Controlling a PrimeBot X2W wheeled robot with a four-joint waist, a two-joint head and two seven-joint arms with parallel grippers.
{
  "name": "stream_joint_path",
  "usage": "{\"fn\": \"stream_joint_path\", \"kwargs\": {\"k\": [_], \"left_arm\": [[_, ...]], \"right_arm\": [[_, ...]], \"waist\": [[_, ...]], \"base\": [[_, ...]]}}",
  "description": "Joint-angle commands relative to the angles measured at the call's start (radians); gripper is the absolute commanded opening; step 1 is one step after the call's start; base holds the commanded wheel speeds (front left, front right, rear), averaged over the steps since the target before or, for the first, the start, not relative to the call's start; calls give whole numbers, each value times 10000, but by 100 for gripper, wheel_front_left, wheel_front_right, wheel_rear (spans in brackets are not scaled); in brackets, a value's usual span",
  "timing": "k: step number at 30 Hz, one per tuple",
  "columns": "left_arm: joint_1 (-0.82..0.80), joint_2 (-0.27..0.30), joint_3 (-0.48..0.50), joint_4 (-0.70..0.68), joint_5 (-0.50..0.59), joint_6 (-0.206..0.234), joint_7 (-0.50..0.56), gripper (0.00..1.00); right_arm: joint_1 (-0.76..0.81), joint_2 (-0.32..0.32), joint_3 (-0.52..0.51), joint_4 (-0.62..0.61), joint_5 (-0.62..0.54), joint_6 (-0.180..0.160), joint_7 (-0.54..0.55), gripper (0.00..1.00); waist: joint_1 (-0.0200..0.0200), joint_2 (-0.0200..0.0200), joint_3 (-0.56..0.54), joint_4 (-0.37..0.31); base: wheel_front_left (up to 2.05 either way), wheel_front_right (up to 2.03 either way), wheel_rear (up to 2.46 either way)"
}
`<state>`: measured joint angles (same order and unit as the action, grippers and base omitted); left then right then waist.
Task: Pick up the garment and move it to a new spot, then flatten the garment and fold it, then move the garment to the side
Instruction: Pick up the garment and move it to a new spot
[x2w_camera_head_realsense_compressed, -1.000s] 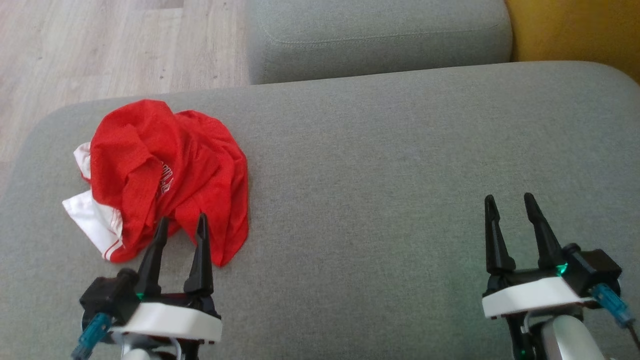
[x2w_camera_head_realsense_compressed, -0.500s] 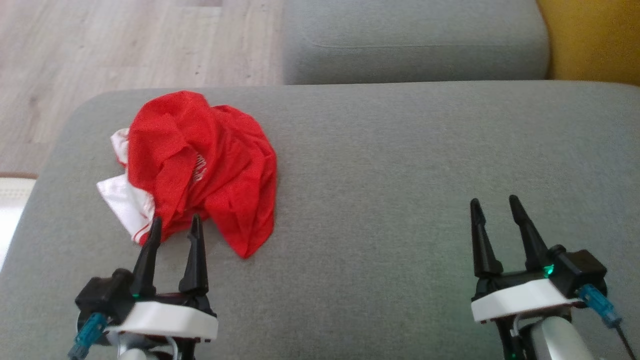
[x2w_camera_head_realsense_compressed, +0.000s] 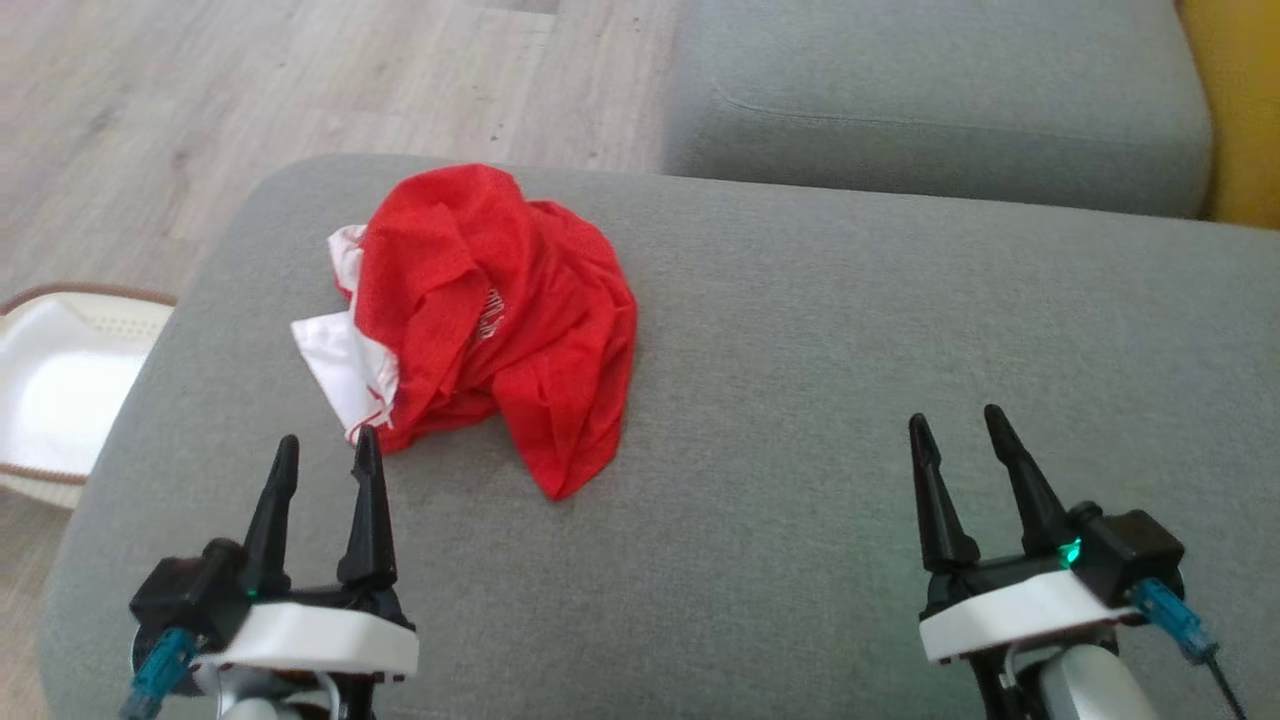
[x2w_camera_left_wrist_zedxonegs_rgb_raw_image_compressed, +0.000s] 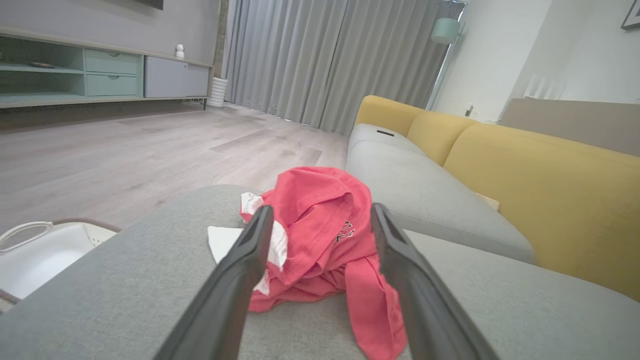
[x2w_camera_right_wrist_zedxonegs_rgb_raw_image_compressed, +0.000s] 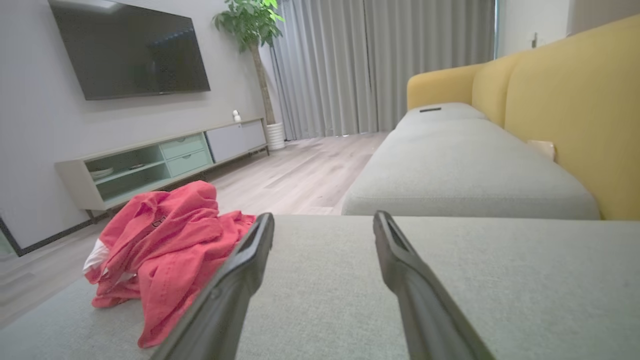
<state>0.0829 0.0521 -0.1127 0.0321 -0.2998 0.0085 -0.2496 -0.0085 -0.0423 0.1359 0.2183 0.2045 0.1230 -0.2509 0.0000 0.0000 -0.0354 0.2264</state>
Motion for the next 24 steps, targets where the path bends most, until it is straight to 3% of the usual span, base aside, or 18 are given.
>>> {"fn": "stream_joint_path", "kwargs": {"k": [1, 14, 20, 24], "left_arm": [[-274, -18, 400, -369, 157, -24, -122, 100], [-353, -18, 627, -286, 477, -165, -122, 100], [-1327, 68, 701, 497, 1164, -670, -122, 100], [-2493, 498, 561, 1583, 1560, -961, -122, 100]], "right_arm": [[-221, -79, 313, -259, 81, 77, -109, 100], [-297, -79, 450, -256, 90, 77, -109, 100], [-648, -79, 311, -419, -86, 77, -109, 100], [-893, -79, 259, -466, -199, 77, -109, 100]], "waist": [[0, 0, -29, 191], [0, 0, 285, 157], [0, 0, 1138, -239], [0, 0, 1686, -544]], "base": [[0, 0, 0], [0, 0, 0], [0, 0, 0], [0, 0, 0]]}}
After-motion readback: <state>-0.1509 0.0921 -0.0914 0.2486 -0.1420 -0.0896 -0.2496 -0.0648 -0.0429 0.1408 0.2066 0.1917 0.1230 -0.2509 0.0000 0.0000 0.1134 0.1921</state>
